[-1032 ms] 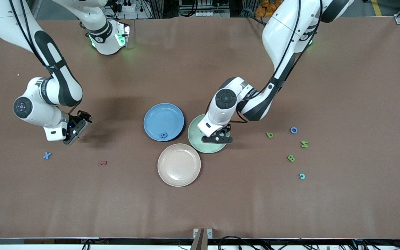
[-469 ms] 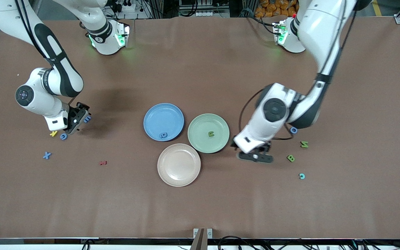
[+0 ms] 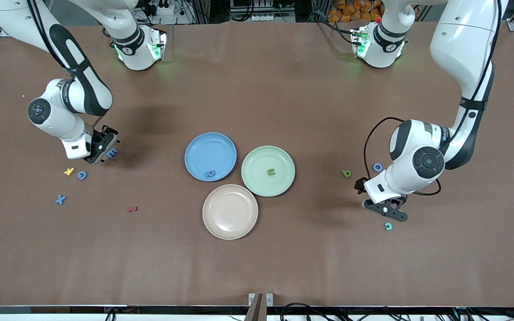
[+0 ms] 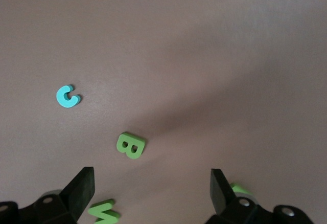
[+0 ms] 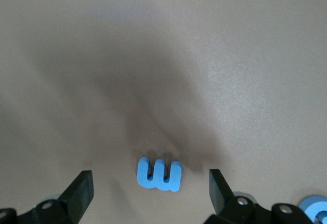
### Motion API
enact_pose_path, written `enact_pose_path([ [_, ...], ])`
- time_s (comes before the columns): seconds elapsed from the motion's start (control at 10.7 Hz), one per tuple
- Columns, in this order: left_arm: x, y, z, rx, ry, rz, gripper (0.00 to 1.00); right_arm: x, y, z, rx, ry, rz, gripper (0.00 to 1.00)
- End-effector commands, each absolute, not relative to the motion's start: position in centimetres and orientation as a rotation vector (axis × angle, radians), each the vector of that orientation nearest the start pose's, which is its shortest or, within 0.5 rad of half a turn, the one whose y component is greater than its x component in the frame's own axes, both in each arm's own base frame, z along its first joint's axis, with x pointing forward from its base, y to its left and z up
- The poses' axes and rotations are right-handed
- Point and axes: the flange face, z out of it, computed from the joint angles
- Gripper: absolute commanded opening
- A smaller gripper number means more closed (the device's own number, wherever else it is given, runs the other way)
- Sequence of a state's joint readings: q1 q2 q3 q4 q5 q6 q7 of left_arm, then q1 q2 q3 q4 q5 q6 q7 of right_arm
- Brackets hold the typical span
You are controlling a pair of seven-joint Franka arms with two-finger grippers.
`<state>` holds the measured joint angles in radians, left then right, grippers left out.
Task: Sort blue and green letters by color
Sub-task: 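Grasp the blue E with the right gripper while the left gripper grasps green B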
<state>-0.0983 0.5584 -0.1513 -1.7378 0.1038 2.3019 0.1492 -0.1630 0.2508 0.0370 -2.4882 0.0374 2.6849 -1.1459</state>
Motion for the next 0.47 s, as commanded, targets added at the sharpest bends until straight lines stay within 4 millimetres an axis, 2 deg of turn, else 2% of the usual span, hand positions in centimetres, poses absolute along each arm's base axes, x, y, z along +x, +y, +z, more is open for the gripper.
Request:
enact_pose_path([
  [0.0,64.7,-11.0,24.2,-2.934,1.070,0.023,0.97,45.7,-5.6,18.4,-2.716,-1.499,0.019,1.00],
  [0.09,64.8,-10.8,23.3,-2.899,1.171,0.011,0.91,45.7,-5.6,18.0,-2.715,-1.498,0.021,1.00],
  [0.38,65.1,-11.1,21.1,-2.848,1.293,-0.027,0.87,45.5,-5.9,16.5,-2.716,-1.490,0.026,1.00],
])
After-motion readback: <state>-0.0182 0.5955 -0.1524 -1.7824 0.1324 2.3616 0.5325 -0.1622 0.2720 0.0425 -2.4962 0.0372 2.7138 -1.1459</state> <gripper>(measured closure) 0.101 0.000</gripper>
